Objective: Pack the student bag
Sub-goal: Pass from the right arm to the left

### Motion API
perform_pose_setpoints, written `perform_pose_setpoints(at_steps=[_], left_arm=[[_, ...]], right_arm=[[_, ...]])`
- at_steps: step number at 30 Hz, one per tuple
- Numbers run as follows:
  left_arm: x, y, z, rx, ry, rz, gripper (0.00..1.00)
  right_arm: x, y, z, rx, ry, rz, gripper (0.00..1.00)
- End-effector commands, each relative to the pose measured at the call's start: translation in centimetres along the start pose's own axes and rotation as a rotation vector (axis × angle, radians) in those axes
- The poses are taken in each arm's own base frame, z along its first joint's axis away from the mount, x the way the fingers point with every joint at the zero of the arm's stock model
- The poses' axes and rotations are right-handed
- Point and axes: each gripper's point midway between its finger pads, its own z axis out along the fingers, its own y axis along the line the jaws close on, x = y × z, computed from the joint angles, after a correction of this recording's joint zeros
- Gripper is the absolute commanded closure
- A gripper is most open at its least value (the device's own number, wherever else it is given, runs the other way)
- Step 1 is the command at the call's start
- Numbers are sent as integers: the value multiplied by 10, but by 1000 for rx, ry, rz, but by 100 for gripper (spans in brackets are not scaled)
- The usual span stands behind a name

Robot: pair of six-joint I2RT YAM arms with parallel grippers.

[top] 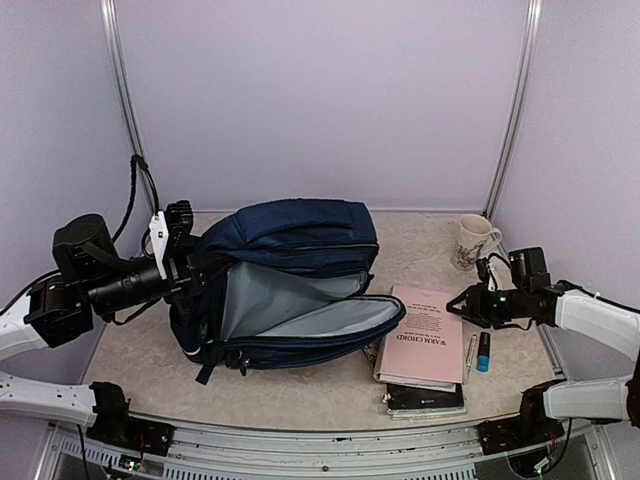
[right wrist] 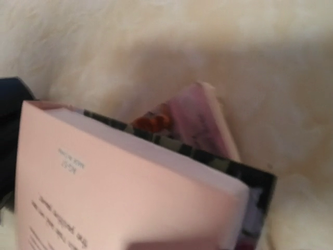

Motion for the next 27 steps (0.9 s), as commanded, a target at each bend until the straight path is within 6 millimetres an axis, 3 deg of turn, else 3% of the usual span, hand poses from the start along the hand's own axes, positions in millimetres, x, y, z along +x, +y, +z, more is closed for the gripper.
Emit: perform_pose_setpoints(at_steps=[1, 5, 12, 17, 24, 27], left_arm=[[-51, 9, -8, -26, -182, -6, 100], [-51, 10, -10, -30, -182, -3, 100], [-49, 9, -9, -27, -174, 1, 100], [-48, 9, -9, -30, -169, 6, 100], [-48, 15, -11, -59, -165, 9, 100], [-47, 15, -10, -63, -160, 12, 100]], right_arm=[[1, 6, 3, -69, -5, 5, 73], [2, 11, 2, -98, -12, 2, 99], [-9, 29, -7, -142, -21, -58, 100], [-36, 44, -21, -104, -49, -144, 100], [-71, 96, -56, -171, -117, -321, 100], [-82, 98, -67, -60, -119, -373, 100]])
